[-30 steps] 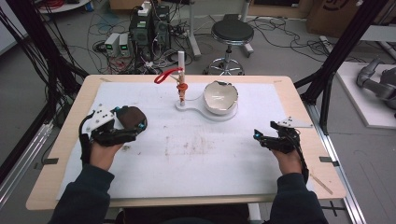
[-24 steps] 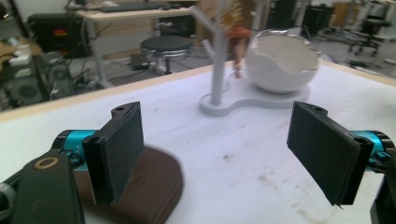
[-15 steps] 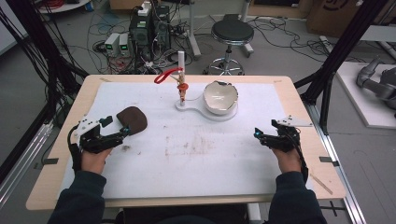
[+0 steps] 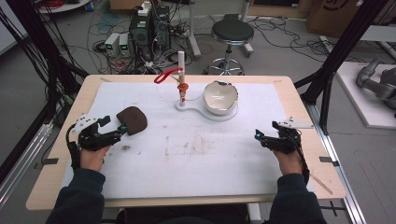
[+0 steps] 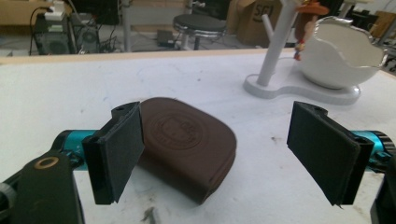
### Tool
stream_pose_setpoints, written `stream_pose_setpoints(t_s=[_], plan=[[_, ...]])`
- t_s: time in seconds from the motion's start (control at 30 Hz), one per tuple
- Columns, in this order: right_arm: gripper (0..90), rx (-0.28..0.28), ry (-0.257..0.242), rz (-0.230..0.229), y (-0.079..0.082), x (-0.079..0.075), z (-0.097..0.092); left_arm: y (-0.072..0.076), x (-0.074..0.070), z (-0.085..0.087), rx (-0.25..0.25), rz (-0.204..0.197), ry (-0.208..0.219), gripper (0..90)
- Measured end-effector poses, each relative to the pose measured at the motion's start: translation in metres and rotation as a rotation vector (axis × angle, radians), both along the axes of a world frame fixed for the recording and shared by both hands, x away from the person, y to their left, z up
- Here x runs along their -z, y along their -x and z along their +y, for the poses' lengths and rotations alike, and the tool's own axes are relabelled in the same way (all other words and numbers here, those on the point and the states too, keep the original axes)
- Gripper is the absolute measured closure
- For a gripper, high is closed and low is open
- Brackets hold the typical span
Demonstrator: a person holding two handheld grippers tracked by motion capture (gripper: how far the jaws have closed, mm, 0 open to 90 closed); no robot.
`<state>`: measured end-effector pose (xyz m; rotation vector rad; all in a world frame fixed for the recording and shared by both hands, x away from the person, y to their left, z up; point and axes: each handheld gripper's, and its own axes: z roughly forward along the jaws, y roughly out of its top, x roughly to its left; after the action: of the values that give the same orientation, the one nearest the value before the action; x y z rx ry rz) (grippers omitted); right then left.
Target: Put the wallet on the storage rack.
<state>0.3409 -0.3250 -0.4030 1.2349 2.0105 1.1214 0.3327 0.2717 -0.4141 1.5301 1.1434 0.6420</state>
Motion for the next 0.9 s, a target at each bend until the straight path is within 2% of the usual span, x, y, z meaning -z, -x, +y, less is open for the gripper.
stream_pose_setpoints(t_s=[0.17,0.23,0.27,0.33,0.4,0.43,0.5,0.57,0.73,0.87,0.9], plan=[[20.2,-0.015,0.004,0.013,-0.004,0.002,0.001,-0.016,0.004,0.014,-0.054,0.052,0.027,18.6],[20.3,-0.021,-0.005,0.017,-0.002,0.003,0.001,-0.028,0.004,0.021,-0.075,0.097,0.028,18.6],[20.2,-0.024,-0.006,0.017,-0.002,0.003,0.001,-0.028,0.004,0.021,-0.075,0.097,0.028,18.6],[20.2,-0.026,-0.011,0.012,-0.001,0.002,0.002,-0.037,0.003,0.023,-0.065,0.119,0.022,18.6],[20.2,-0.029,-0.011,0.009,-0.001,0.001,0.002,-0.047,0.002,0.024,-0.055,0.128,0.043,18.6],[20.2,-0.029,-0.012,0.009,-0.001,0.001,0.003,-0.053,0.002,0.024,-0.057,0.146,0.039,18.7],[20.3,-0.034,-0.011,0.013,-0.003,0.001,0.006,-0.066,0.001,0.023,-0.058,0.19,0.005,18.9],[20.2,-0.041,-0.005,0.012,-0.005,0.002,0.008,-0.077,0.002,0.02,-0.041,0.22,-0.014,19.0],[20.2,-0.051,0.0,0.02,-0.006,0.002,0.01,-0.095,0.023,0.016,-0.049,0.333,-0.073,19.6],[20.3,-0.05,-0.006,0.02,-0.005,0.003,0.008,-0.098,0.027,0.018,-0.036,0.336,-0.043,19.5],[20.3,-0.05,-0.007,0.024,-0.005,0.003,0.008,-0.099,0.029,0.018,-0.015,0.349,-0.01,20.6]])
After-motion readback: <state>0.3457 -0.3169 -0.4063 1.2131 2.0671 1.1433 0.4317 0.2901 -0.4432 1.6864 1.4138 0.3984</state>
